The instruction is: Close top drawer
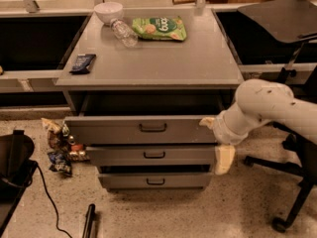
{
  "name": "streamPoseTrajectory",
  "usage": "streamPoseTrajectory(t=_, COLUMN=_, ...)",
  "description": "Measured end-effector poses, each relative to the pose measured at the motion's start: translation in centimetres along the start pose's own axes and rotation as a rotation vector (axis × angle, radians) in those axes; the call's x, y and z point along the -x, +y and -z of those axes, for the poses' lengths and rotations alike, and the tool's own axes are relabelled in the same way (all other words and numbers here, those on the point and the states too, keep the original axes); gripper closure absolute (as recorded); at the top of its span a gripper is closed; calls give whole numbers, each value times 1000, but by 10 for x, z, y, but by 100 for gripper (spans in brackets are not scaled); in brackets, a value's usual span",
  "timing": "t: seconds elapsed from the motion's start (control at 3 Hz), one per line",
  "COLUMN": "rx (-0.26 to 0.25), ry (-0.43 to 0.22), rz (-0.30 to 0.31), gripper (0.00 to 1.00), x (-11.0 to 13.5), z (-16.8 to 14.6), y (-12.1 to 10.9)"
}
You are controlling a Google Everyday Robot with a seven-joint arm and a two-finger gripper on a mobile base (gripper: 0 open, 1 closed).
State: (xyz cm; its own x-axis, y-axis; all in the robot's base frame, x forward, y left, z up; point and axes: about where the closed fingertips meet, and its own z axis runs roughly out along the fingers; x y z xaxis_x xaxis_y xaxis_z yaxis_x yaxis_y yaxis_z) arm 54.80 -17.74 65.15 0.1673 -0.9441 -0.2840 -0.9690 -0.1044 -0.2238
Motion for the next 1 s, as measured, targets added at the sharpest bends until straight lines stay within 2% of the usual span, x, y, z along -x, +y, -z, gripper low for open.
streamPoseTrajectory(t=0.33, rx=0, ry=0, rz=0, gripper=0, x=0, z=0, y=1)
streamPoseTrajectory(t=0.67, rx=4, ry=-14, rz=-19, gripper=0, x=-11, z=-5, y=-14)
streamPoseTrajectory(t=1.0, rx=4, ry=-15, rz=-19, gripper=0, x=-12, z=-4, y=-12)
